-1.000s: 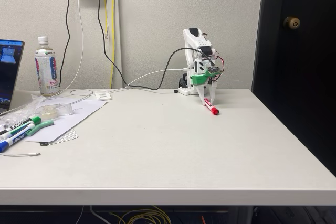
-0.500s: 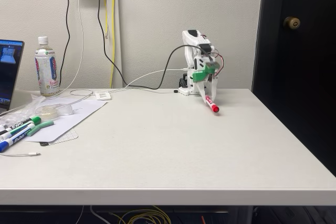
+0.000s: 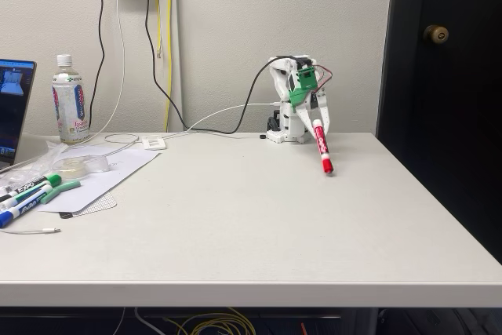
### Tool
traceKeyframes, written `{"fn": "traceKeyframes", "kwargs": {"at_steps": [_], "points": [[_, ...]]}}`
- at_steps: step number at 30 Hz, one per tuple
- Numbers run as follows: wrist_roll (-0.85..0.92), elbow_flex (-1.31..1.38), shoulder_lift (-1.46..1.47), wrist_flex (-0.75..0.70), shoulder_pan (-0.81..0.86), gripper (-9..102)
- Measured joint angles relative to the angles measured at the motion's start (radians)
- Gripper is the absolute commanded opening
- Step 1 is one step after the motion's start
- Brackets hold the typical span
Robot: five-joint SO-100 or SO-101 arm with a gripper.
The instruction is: Pick up the red marker.
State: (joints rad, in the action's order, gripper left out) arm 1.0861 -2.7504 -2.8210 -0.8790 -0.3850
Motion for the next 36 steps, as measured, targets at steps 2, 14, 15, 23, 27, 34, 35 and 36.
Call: {"fn": "traceKeyframes", "kwargs": {"at_steps": [2, 14, 15, 23, 27, 34, 35, 36], "points": [[-0.006, 0.0, -0.002, 0.0, 0.0, 5], [-0.118, -0.002, -0.057, 0.077, 0.034, 4], [-0.152, -0.002, -0.067, 0.094, 0.043, 4], [-0.316, -0.002, -0.091, 0.195, 0.094, 4], [-0.383, -0.002, -0.109, 0.249, 0.123, 4], [-0.568, 0.0, -0.15, 0.423, 0.207, 4], [-0.597, 0.0, -0.155, 0.448, 0.221, 4], [-0.614, 0.0, -0.158, 0.462, 0.236, 4]]}}
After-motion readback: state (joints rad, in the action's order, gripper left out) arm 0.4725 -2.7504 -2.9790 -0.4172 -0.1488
